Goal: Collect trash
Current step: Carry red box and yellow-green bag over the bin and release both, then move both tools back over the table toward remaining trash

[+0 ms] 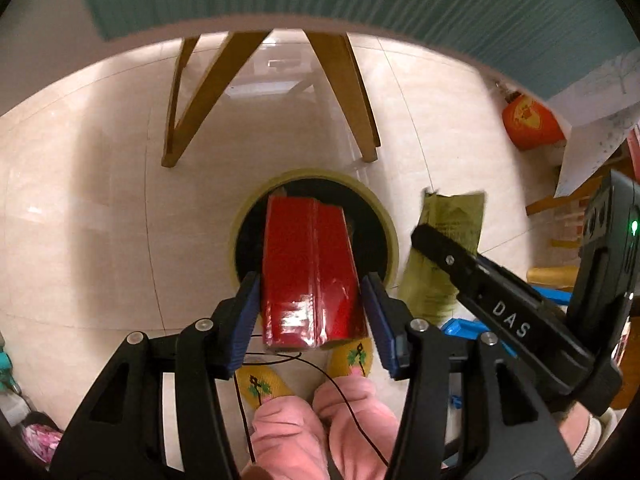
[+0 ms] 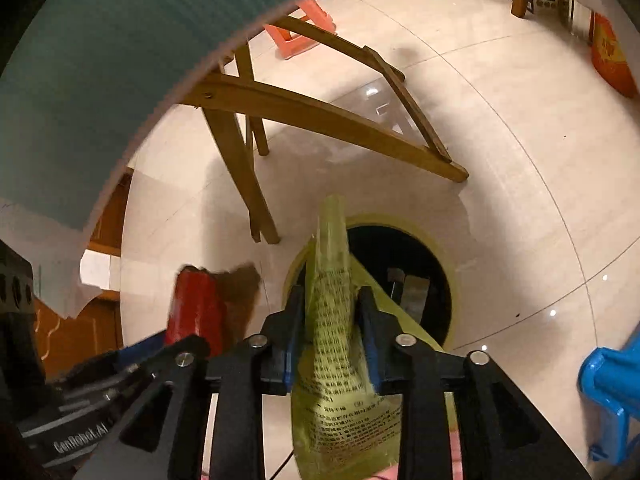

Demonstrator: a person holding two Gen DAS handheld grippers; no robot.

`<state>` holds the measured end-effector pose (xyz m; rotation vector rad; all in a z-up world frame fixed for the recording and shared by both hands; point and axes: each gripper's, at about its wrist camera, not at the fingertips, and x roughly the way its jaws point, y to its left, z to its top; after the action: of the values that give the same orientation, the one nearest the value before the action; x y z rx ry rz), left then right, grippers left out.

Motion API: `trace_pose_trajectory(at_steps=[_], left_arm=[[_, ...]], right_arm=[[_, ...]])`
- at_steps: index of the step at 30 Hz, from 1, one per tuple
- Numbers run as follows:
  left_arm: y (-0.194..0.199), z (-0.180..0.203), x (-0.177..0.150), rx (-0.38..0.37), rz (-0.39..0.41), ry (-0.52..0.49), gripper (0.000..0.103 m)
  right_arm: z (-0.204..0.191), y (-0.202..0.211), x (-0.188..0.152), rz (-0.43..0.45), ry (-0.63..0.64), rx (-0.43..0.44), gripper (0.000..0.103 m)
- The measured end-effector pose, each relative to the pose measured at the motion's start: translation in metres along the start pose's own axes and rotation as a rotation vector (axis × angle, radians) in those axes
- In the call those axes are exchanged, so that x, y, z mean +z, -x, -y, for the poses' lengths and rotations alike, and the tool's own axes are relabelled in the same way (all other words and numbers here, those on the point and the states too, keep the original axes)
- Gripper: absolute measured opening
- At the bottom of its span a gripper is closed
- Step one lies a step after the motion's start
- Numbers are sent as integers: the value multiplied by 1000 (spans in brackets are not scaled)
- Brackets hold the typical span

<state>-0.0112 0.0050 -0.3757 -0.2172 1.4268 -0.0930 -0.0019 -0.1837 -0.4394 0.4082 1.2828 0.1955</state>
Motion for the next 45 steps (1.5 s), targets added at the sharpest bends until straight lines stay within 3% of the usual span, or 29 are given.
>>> trace_pose_trajectory(at_steps=[2,7,15,26,36,45], left_arm=[[-9,5,3,-3,-9,-14,64],[-22,1,16,6,-13,8,67],[-14,-6,21,4,21,34,67],[15,-10,21,1,-10,57,67],[144,17,22,22,22,-11,67],[293,30,35,69,156,-59,67]], right_arm=[[4,-7,1,-5,-14,3,42],[4,-19,12,-39,-30,-8,49],[4,-23,14,-55,-10,-11,50],[-12,5,23,-55,-7,-22,50],[-59,105,34,-68,32,-24,50],[-126,229,48,-28,84,6,50]])
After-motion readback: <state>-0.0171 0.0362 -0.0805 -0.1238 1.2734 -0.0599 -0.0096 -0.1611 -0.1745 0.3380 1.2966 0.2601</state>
